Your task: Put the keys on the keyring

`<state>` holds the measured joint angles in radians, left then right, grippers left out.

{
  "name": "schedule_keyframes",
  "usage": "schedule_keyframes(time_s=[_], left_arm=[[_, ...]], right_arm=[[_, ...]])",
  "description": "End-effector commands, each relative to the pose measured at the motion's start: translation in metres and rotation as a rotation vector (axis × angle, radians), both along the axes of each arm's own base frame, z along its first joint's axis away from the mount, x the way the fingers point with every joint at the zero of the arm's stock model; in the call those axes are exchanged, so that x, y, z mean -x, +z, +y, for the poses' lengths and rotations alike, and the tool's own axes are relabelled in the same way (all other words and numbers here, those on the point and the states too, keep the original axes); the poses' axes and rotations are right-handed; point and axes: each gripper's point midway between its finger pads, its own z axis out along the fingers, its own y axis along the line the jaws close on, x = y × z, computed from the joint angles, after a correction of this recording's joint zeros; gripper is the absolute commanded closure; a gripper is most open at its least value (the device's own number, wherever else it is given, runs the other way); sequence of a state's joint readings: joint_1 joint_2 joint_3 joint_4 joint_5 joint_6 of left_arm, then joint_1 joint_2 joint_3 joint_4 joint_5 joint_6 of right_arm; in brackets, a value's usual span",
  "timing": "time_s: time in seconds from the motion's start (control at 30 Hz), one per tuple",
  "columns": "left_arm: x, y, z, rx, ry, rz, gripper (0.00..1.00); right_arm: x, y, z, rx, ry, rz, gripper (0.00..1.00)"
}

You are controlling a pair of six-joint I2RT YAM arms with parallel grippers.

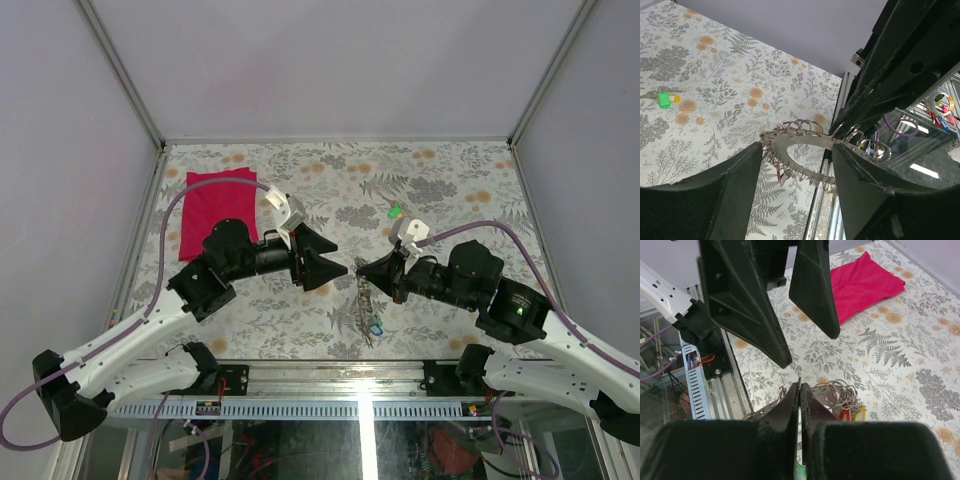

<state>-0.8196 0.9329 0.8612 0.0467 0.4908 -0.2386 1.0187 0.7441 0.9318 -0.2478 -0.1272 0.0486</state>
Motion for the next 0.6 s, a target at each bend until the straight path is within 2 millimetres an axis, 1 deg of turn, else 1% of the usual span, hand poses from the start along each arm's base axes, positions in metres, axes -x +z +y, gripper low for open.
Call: schedule_keyframes(time_s=[0.0, 0.1, 0.3, 0.57], left_arm=[[-0.001, 0.008, -0.008, 0.039, -0.012, -0.018, 0.43], [0.001, 0.009, -0.01, 0.043, -0.029, -0.033, 0.46], [0.005, 0.014, -0.011, 0.066, -0.054, -0.101, 0.48], [0.026, 0.03, 0.003, 0.165, -0.098, -0.278, 0.48]], right_arm=[[0.005, 0.048, 0.008, -0.161, 0.038, -0.079, 1.0], [0.007, 0.048, 0.009, -0.164, 0.052, -0.076, 1.0], [0.012, 0.05, 0.014, -0.18, 0.087, -0.07, 1.0], [0.026, 0.059, 0.018, -0.223, 0.169, -0.084, 1.0]])
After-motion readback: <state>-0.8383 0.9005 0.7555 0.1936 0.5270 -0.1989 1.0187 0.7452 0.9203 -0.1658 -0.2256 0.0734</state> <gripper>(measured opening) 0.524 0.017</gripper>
